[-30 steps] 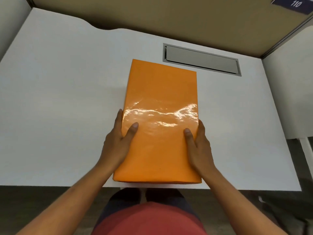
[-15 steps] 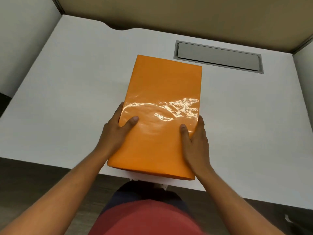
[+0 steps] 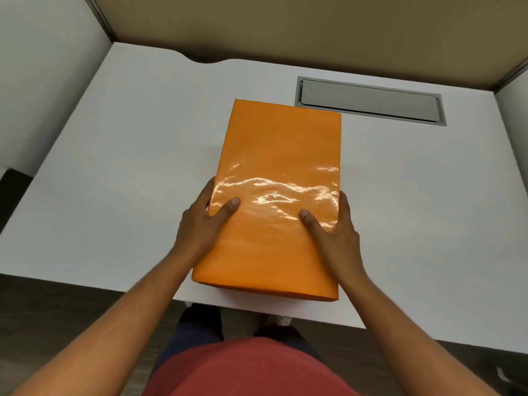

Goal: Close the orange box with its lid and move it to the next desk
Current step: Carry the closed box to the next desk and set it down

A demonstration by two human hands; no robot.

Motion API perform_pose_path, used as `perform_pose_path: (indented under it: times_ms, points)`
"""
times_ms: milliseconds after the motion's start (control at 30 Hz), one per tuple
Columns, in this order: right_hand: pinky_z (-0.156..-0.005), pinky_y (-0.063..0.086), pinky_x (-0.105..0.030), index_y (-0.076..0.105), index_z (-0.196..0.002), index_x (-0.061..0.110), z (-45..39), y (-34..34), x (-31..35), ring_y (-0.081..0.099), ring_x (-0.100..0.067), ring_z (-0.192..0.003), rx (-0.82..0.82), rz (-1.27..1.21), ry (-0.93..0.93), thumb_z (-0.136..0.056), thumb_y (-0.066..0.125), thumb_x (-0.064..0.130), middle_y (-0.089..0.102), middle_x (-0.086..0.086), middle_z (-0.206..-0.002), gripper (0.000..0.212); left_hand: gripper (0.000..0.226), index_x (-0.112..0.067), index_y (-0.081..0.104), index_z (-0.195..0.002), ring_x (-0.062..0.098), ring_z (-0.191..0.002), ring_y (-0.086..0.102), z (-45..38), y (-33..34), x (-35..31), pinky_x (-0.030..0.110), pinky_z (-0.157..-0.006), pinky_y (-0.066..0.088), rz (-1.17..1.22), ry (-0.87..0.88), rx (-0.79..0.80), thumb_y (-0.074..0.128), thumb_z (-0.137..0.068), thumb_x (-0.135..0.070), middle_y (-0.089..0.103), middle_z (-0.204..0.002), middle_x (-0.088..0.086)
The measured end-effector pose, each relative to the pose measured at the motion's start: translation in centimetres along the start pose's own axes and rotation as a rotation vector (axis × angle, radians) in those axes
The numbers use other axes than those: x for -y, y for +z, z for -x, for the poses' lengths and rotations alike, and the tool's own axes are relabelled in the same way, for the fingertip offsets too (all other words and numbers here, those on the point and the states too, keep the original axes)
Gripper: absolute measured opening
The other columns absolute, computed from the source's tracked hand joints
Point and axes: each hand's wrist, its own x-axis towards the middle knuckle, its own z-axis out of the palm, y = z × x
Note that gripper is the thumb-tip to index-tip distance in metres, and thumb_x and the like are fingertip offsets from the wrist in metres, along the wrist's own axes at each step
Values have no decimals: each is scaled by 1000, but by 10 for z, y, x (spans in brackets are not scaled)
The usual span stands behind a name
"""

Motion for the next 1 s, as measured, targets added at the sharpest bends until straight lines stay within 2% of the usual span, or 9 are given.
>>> perform_pose_path:
  times_ms: [67, 200, 267, 333, 467, 700, 767, 833, 1000]
  points:
    - [-88, 46, -33, 18, -161, 46, -2, 4, 4, 54, -9, -110, -19, 13, -13, -84, 68, 72, 53, 18, -138, 95, 73, -52, 36, -150, 18, -108, 67, -4, -4, 1, 46, -93, 57, -7, 13, 8, 53, -85, -79, 62, -127, -18]
    - [-91, 45, -33, 21, -162, 41, -6, 34, 29, 52, -8, -115, -48, 29, -8, -87, 68, 68, 52, 8, -154, 93, 74, -51, 36, -151, 24, -112, 68, -28, -37, 7, 52, -98, 56, -22, 38, 25, 52, -84, -80, 66, -134, -11]
    - [-97, 51, -39, 22, -162, 41, -8, 62, 49, 60, -17, -125, -45, 19, -6, -87, 68, 69, 53, 5, -156, 92, 75, -51, 36, -151, 25, -114, 68, -45, -68, 15, 54, -99, 56, -32, 41, 29, 52, -84, -80, 66, -136, -9]
    - [-106, 53, -52, 21, -162, 41, -10, 95, 73, 61, -29, -132, -33, 11, -2, -86, 67, 70, 53, 2, -157, 94, 76, -52, 35, -152, 26, -115, 67, -63, -104, 25, 54, -100, 55, -37, 42, 23, 52, -83, -81, 65, -138, -9]
    - [-108, 51, -60, 18, -162, 42, -18, 169, 125, 57, -33, -136, -6, -13, -20, -85, 66, 73, 50, 2, -159, 96, 79, -48, 34, -154, 24, -112, 66, -102, -182, 49, 47, -95, 55, -59, 39, -3, 51, -83, -80, 62, -141, -6]
    - [-106, 53, -58, 22, -160, 41, -36, 286, 203, 61, -32, -132, 55, -57, -83, -81, 63, 79, 57, 5, -152, 97, 68, -55, 41, -145, 21, -104, 69, -160, -307, 85, 46, -92, 56, -76, 46, -56, 55, -83, -81, 67, -125, -12]
    - [-105, 53, -57, 23, -160, 39, -40, 313, 220, 63, -30, -128, 61, -61, -92, -83, 64, 77, 59, 5, -150, 95, 61, -59, 44, -139, 10, -96, 71, -173, -334, 94, 40, -84, 59, -53, 42, -57, 58, -83, -79, 68, -115, -22]
    - [-106, 53, -57, 23, -161, 37, -45, 335, 235, 63, -30, -128, 66, -64, -103, -86, 64, 73, 59, 4, -150, 94, 62, -55, 47, -142, -1, -88, 68, -185, -355, 100, 29, -75, 54, -45, 54, -76, 60, -85, -76, 66, -114, -26]
    - [-110, 49, -58, 16, -164, 34, -57, 374, 258, 59, -34, -134, 84, -48, -96, -89, 63, 70, 53, 0, -156, 95, 72, -44, 41, -153, 19, -116, 58, -217, -387, 121, 38, -92, 42, -95, 52, -95, 59, -89, -72, 61, -141, -9]
